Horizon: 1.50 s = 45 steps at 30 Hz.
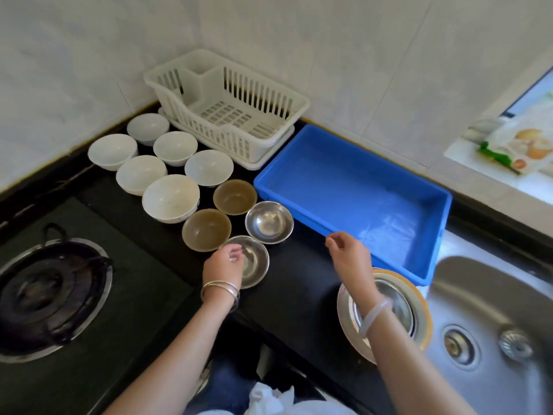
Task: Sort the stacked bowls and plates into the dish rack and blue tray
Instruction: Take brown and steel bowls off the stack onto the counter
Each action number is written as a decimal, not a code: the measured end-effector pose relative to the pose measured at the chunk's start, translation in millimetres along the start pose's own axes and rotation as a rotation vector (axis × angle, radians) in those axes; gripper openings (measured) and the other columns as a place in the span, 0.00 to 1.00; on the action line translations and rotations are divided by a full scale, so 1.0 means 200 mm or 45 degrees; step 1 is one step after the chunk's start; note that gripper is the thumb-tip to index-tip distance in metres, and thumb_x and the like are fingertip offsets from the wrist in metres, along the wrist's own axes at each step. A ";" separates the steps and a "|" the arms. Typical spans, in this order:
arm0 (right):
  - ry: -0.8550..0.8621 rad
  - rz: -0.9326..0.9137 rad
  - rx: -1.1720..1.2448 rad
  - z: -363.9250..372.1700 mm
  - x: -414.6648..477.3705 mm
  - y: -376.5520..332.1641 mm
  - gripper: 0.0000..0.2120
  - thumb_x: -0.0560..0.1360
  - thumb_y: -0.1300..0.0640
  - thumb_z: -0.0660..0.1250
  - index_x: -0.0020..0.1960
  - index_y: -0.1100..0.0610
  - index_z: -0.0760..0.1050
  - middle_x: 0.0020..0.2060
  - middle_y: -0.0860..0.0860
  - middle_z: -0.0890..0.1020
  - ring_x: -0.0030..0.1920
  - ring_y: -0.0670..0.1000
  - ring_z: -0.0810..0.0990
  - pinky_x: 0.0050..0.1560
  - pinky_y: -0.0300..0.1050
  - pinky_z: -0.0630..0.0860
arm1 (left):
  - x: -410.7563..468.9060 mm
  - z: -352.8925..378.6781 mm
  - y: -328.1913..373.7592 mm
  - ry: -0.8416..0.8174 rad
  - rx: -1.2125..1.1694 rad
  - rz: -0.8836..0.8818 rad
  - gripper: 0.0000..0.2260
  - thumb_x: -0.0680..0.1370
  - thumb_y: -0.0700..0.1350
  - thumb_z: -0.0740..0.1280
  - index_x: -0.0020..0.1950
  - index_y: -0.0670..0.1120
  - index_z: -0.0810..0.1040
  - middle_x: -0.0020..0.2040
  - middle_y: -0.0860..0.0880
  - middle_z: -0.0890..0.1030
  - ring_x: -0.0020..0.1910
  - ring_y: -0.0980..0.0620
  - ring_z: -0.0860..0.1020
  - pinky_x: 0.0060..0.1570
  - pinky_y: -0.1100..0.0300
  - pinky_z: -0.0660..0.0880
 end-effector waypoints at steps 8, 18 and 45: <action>0.281 0.122 -0.422 -0.40 -0.23 0.46 0.12 0.75 0.56 0.66 0.57 0.56 0.76 0.52 0.56 0.81 0.53 0.61 0.77 0.48 0.48 0.71 | -0.24 0.42 0.25 -0.331 0.144 0.350 0.11 0.76 0.44 0.64 0.57 0.47 0.78 0.53 0.50 0.83 0.51 0.51 0.80 0.54 0.57 0.75; 0.290 0.393 -0.369 -0.39 -0.34 0.70 0.27 0.68 0.50 0.74 0.63 0.55 0.69 0.55 0.57 0.75 0.55 0.61 0.74 0.53 0.51 0.72 | -0.47 0.78 0.37 -0.625 0.394 0.508 0.13 0.74 0.46 0.67 0.58 0.50 0.74 0.52 0.50 0.80 0.51 0.51 0.78 0.52 0.55 0.76; 0.536 0.327 -0.045 -0.51 -0.40 0.69 0.04 0.70 0.58 0.66 0.40 0.56 0.81 0.34 0.51 0.82 0.36 0.53 0.77 0.35 0.42 0.66 | -0.47 0.85 0.36 -0.595 0.522 0.460 0.18 0.72 0.46 0.70 0.60 0.48 0.72 0.54 0.48 0.78 0.53 0.50 0.78 0.52 0.56 0.77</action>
Point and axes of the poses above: each hand's wrist, its own x-axis towards the middle knuckle, its own z-axis out of the palm, y = z × x, the point moved 1 cm from there along x, towards the middle knuckle
